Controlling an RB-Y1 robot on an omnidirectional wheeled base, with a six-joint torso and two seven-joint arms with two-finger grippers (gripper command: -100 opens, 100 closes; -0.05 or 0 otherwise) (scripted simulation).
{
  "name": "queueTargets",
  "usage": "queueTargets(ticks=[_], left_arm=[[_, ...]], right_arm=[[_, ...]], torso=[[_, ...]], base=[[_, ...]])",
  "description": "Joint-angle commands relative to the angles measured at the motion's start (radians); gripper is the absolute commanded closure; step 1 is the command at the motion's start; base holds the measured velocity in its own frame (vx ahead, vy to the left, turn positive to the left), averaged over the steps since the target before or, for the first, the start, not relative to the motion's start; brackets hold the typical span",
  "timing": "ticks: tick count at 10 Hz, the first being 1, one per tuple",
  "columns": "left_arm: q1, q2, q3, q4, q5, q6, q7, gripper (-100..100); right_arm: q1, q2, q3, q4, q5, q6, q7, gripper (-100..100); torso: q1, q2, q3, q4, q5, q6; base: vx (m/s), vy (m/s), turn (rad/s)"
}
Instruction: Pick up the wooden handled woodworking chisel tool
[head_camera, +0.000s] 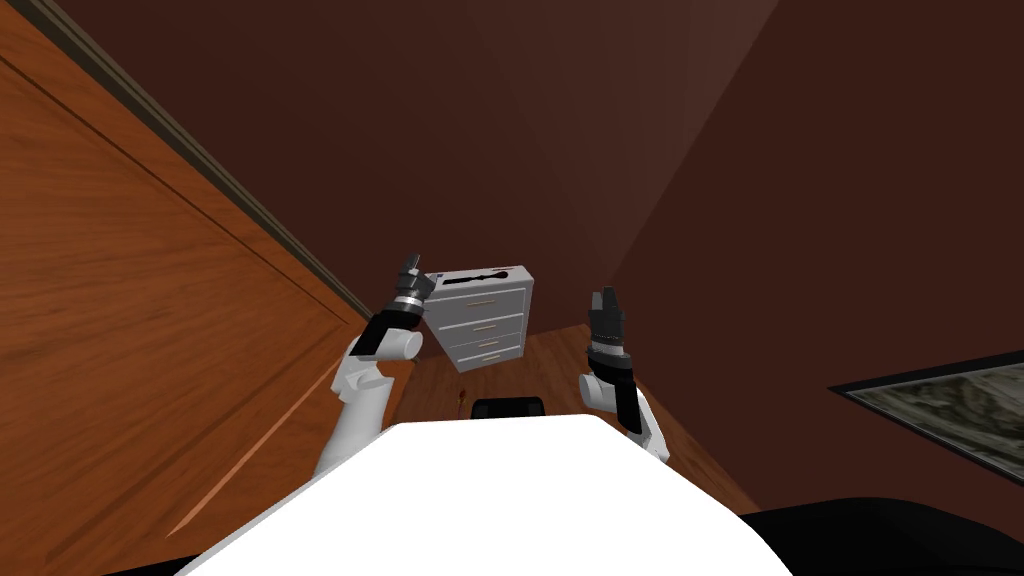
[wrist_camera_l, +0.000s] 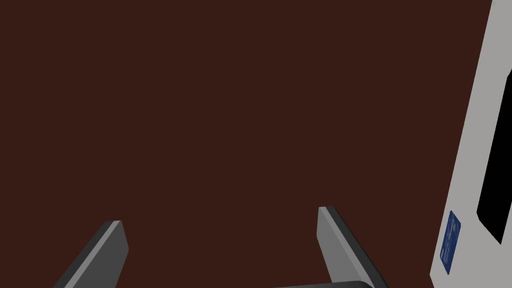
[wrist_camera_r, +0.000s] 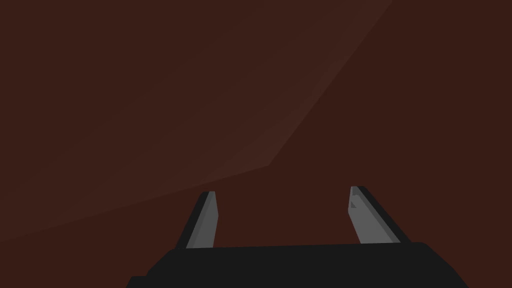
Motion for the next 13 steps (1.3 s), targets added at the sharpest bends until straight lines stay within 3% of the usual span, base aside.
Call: queueTargets(ticks=[1, 2, 3, 5, 6, 8, 9, 11, 12, 13], left_arm=[[-0.048, 0.016, 0.011, 0.018, 0.022, 0.050, -0.003, -100], [-0.048, 0.016, 0.011, 0.018, 0.022, 0.082, -0.003, -100], [-0.095, 0.031, 0.022, 0.037, 0.042, 0.117, -0.006, -100], [-0.095, 0.031, 0.022, 0.037, 0.042, 0.171, -0.006, -100], [-0.142, 0.046, 0.032, 0.058, 0.063, 0.200, -0.011, -100], [-0.142, 0.046, 0.032, 0.058, 0.063, 0.252, -0.011, -100], [-0.189, 0.062, 0.043, 0.079, 0.082, 0.279, -0.016, -100], [-0.189, 0.062, 0.043, 0.079, 0.082, 0.334, -0.016, -100], [-0.234, 0.078, 0.053, 0.102, 0.102, 0.363, -0.023, -100], [-0.234, 0.078, 0.053, 0.102, 0.102, 0.393, -0.023, -100]], right_arm=[[0.000, 0.000, 0.000, 0.000, 0.000, 0.000, 0.000, 0], [0.000, 0.000, 0.000, 0.000, 0.000, 0.000, 0.000, 0], [0.000, 0.000, 0.000, 0.000, 0.000, 0.000, 0.000, 0], [0.000, 0.000, 0.000, 0.000, 0.000, 0.000, 0.000, 0], [0.000, 0.000, 0.000, 0.000, 0.000, 0.000, 0.000, 0], [0.000, 0.000, 0.000, 0.000, 0.000, 0.000, 0.000, 0], [0.000, 0.000, 0.000, 0.000, 0.000, 0.000, 0.000, 0], [0.000, 0.000, 0.000, 0.000, 0.000, 0.000, 0.000, 0], [0.000, 0.000, 0.000, 0.000, 0.000, 0.000, 0.000, 0], [0.000, 0.000, 0.000, 0.000, 0.000, 0.000, 0.000, 0]], torso=[[0.000, 0.000, 0.000, 0.000, 0.000, 0.000], [0.000, 0.000, 0.000, 0.000, 0.000, 0.000], [-0.001, 0.000, 0.000, 0.000, 0.000, 0.000], [-0.001, 0.001, 0.000, 0.000, 0.000, 0.000], [0.000, 0.000, 0.000, 0.000, 0.000, 0.000], [-0.001, 0.000, 0.000, 0.000, 0.000, 0.000], [0.000, -0.001, 0.000, 0.000, 0.000, 0.000], [-0.001, -0.001, 0.000, 0.000, 0.000, 0.000], [0.000, -0.001, -0.001, 0.000, 0.000, 0.000], [0.000, -0.001, -0.001, 0.000, 0.000, 0.000]], base=[[-0.022, -0.024, 0.025], [-0.026, -0.035, 0.013], [-0.037, -0.046, 0.019], [-0.021, -0.035, 0.003], [-0.017, -0.032, 0.009], [-0.014, -0.028, 0.003], [-0.013, -0.039, 0.000], [-0.007, -0.026, 0.001], [-0.007, -0.026, -0.012], [-0.006, -0.029, -0.007]])
